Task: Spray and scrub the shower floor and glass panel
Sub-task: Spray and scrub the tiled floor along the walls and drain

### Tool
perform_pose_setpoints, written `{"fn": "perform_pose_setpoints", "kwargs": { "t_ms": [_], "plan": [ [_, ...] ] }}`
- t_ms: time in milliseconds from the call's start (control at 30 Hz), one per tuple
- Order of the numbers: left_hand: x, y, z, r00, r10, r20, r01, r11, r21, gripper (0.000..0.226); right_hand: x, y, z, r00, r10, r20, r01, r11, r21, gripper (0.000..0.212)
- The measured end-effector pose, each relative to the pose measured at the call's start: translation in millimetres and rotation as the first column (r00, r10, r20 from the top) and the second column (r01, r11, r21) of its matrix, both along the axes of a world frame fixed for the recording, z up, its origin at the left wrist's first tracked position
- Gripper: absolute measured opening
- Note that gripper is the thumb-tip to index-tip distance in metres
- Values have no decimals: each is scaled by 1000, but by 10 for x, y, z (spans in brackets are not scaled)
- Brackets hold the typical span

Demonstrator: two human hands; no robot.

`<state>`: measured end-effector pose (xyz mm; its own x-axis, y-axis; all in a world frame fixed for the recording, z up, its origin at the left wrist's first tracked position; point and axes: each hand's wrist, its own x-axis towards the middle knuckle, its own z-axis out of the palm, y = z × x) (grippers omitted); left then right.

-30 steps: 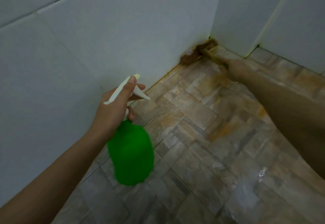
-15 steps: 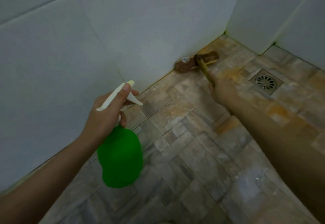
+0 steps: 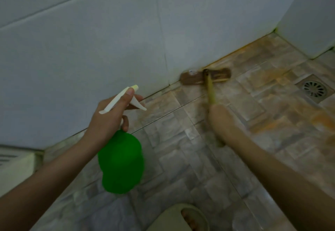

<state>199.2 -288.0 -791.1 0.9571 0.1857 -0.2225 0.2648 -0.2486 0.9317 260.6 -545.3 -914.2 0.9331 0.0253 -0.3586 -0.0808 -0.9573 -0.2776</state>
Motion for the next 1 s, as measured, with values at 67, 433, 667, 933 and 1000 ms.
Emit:
{"fn": "perform_pose_setpoints", "kwargs": {
  "t_ms": [67, 433, 667, 933, 1000],
  "plan": [
    [-98, 71, -14, 1000, 10, -8, -10, 1000, 12, 31, -290, 309, -7, 965, 226, -136, -231, 973, -22, 36],
    [-733, 475, -90, 988, 146, -52, -144, 989, 42, 22, -620, 822, -74, 947, 318, -41, -317, 948, 17, 74],
    [-702, 559, -55, 986, 154, -61, -150, 987, 55, 34, -476, 885, -106, 930, 368, -1, -368, 929, -40, 68],
    [-656, 383, -118, 996, 52, -76, -50, 998, 32, 27, -480, 488, 165, 848, 528, -38, -527, 833, -169, 72],
    [-620, 357, -123, 997, 45, -67, -44, 999, 28, 30, -666, 18, 299, 855, 508, -107, -519, 826, -220, 72]
  ]
}}
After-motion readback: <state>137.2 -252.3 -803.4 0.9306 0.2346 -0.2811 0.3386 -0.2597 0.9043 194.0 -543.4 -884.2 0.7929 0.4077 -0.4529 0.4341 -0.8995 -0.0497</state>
